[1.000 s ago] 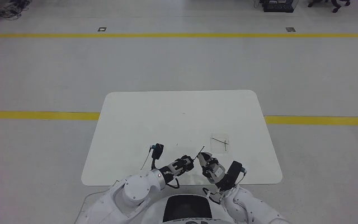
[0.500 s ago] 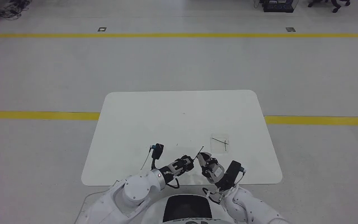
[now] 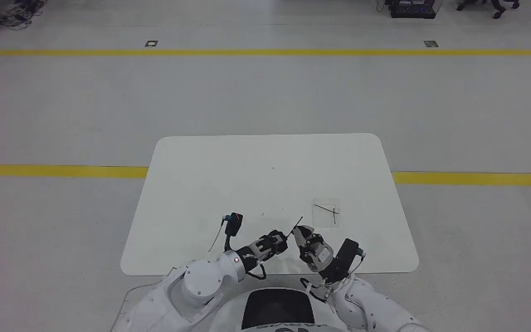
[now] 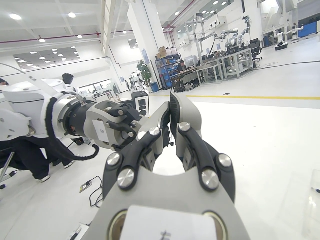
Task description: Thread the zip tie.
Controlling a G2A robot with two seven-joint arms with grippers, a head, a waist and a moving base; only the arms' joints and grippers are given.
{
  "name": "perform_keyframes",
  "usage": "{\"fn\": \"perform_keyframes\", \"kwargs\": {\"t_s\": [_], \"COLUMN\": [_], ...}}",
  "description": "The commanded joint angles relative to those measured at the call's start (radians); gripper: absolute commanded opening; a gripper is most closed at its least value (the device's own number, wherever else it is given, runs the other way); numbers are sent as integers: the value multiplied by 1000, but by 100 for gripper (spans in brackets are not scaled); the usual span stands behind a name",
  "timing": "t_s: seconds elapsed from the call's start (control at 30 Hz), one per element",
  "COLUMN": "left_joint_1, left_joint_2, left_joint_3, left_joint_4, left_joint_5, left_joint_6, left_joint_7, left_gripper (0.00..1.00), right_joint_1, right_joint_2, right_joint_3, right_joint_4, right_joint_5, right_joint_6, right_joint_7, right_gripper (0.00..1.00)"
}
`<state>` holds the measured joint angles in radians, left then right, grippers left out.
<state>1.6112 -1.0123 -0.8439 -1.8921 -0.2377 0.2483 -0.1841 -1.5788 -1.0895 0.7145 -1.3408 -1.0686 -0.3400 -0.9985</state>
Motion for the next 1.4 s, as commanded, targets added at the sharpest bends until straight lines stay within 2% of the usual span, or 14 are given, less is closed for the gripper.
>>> {"fn": "perform_keyframes", "kwargs": {"t_s": [0.0,0.53,0.6,0.67,0.83,1.0,1.13,1.37], "left_joint_1": [0,0,-5,-5,24,50,61,64], "left_joint_2": [0,0,-1,0,14,27,33,31], "left_joint_3": [0,0,1,-6,-47,-77,-81,-69], "left_joint_4": [0,0,4,3,-28,-59,-75,-70], "left_joint_5": [0,0,-4,-6,-18,-1,15,-1], "left_joint_6": [0,0,-8,-9,-14,-10,-4,4], "left_joint_7": [0,0,-2,-11,-55,-98,-129,-120], "left_gripper": [0,0,0,0,0,0,0,0], "right_joint_1": [-2,-7,-9,-15,-38,-44,-35,-13], "right_joint_2": [1,6,7,12,30,46,57,63], "right_joint_3": [2,8,17,29,68,66,51,25], "right_joint_4": [-2,-9,-14,-15,-3,-8,-2,7], "right_joint_5": [-6,-21,-50,-81,-171,-227,-251,-267], "right_joint_6": [0,0,25,10,0,0,0,0], "right_joint_7": [-3,-15,-2,-28,-88,-151,-177,-209], "right_gripper": [0,0,0,0,0,0,0,0]}}
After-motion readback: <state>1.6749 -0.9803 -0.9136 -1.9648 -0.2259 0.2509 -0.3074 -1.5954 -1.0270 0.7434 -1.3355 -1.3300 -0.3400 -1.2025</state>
